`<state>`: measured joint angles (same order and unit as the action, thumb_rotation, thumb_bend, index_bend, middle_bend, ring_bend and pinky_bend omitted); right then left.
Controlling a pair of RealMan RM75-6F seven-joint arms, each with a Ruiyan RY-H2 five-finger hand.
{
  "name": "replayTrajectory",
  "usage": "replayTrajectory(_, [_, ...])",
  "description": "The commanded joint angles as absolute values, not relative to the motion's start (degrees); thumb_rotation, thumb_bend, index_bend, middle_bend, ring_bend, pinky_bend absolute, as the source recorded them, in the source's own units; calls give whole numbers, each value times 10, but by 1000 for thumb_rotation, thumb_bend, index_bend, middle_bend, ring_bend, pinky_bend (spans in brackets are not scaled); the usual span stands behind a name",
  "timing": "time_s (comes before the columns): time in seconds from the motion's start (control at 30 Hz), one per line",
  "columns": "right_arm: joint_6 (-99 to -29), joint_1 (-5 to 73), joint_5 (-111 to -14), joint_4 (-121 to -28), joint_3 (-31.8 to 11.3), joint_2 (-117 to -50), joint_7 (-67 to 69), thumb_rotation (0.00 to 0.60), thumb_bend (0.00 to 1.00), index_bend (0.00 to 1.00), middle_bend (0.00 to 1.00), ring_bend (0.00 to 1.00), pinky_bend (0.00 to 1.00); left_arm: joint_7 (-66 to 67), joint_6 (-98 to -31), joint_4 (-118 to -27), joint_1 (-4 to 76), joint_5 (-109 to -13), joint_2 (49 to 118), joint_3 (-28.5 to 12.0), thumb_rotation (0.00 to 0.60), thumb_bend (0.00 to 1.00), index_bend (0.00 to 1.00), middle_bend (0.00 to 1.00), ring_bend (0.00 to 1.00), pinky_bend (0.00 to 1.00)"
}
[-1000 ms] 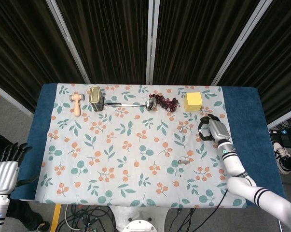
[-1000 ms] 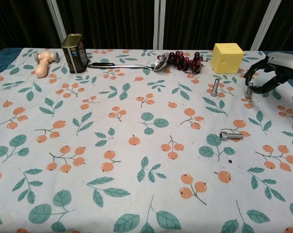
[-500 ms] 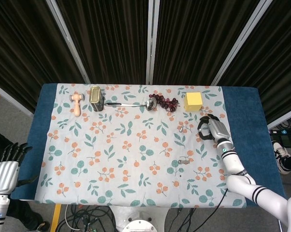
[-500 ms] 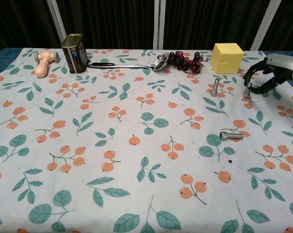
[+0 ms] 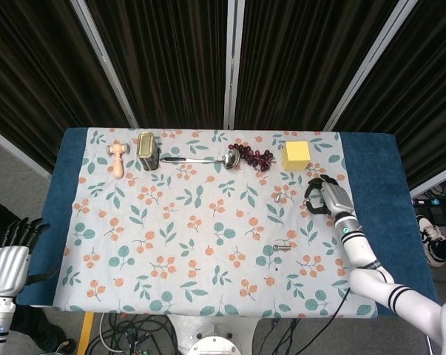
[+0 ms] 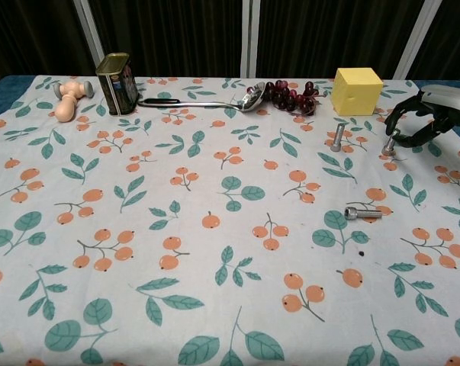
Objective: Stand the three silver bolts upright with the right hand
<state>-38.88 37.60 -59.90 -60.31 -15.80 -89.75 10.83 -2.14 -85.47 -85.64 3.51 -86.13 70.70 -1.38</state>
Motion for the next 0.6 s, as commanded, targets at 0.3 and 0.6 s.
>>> replayTrajectory(0.3, [-391, 376, -600, -609, -153, -893, 102, 600, 346, 417, 200, 0, 0, -21, -854, -856, 36, -861, 708, -14, 600, 0, 175, 114, 6, 0])
replayTrajectory(0.6, [-513, 348, -667, -682, -146, -846, 63, 600, 261, 297, 177, 0, 0, -20, -857, -860, 36, -863, 704, -15, 600, 0, 175, 114, 6, 0])
